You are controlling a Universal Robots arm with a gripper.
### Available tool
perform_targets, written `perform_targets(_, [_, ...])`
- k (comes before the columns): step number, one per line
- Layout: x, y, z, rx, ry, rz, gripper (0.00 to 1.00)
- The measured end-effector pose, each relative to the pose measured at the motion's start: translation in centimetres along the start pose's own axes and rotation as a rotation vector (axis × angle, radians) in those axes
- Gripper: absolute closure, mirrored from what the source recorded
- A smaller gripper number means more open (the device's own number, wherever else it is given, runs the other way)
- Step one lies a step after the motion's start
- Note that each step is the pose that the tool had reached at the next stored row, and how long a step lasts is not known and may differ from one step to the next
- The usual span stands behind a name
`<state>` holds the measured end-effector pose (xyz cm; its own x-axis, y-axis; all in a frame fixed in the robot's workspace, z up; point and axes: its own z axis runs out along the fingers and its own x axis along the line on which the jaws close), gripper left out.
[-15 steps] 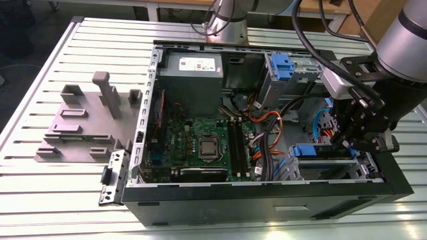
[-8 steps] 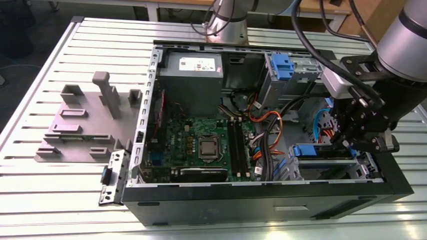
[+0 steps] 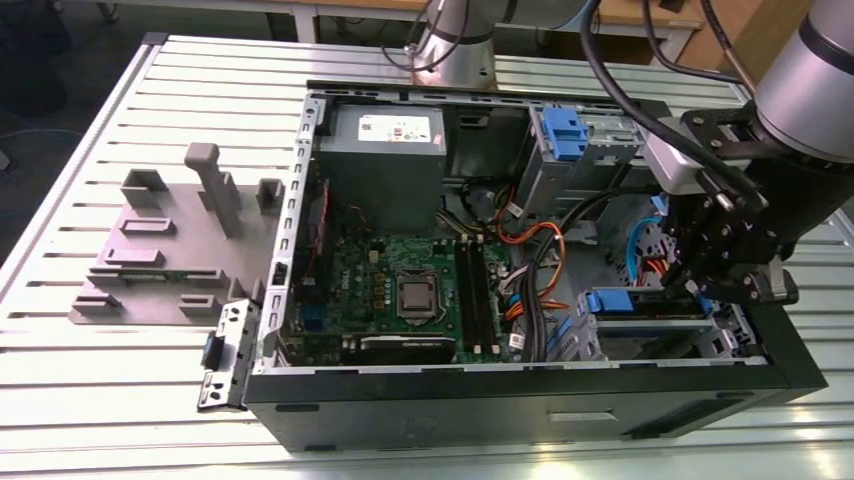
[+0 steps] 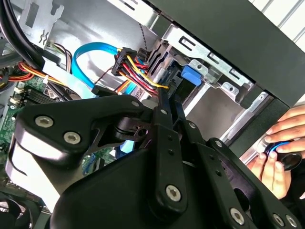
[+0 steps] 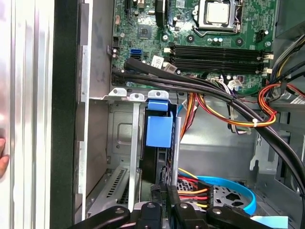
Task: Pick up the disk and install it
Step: 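Insert the first disk wire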
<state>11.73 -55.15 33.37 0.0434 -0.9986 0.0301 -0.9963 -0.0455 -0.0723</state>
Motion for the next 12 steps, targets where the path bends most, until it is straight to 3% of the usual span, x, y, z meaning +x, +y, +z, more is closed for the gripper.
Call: perform_targets(12, [0.0,0.01,0.15,-0.0002,0.0008,0.006,0.83])
